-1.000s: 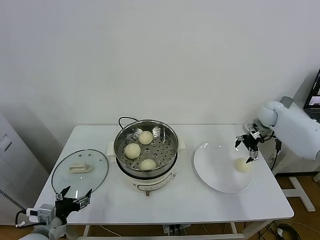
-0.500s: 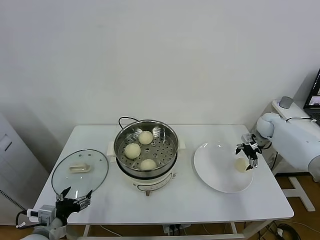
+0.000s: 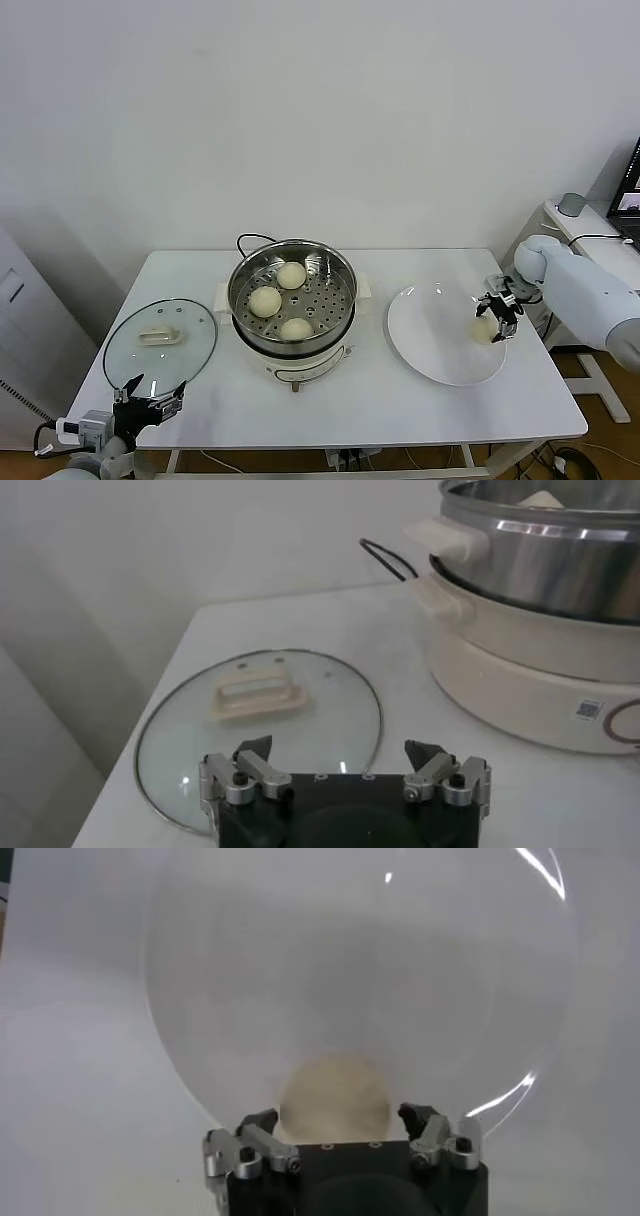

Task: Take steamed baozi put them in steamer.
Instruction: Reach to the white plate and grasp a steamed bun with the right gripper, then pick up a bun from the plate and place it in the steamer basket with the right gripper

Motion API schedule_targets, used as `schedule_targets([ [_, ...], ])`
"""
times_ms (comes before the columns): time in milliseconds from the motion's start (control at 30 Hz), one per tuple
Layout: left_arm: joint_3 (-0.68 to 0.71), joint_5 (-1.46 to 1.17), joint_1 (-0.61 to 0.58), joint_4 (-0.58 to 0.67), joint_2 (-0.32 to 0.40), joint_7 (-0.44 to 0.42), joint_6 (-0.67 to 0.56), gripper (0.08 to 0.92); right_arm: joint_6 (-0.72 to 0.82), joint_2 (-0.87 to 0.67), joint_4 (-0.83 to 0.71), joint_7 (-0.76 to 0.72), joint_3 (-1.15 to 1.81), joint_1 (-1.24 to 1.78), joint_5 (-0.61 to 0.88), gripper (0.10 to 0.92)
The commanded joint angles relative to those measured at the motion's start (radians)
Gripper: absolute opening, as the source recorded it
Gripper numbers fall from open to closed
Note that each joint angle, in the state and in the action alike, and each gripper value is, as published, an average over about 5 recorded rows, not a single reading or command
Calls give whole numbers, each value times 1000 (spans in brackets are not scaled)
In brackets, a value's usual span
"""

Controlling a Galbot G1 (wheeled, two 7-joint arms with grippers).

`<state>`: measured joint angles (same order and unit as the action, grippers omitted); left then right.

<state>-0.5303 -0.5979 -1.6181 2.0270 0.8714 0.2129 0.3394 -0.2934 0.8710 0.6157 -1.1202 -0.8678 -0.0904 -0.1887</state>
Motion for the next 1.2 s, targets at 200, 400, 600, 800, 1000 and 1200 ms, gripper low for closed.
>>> schedule_targets([
  [200,-3,-1,-2,1,1,1,0,823,4,13,-21,-21,45,17,-15,510],
  [400,-5,0,-4,4,6,4,4,823,43,-15,45,-66,-51,-50,110,489],
  [600,-13,0,-2,12,11,9,10,823,163,-86,217,-96,-340,-306,379,475],
  [800,-18,1,-5,22,12,12,12,823,287,-112,400,-78,-594,-570,633,475],
  [1000,-20,2,-7,29,11,13,11,823,393,-86,554,-31,-766,-771,777,475],
  [1200,-19,2,-7,35,13,13,10,823,526,-17,639,41,-843,-882,924,478],
])
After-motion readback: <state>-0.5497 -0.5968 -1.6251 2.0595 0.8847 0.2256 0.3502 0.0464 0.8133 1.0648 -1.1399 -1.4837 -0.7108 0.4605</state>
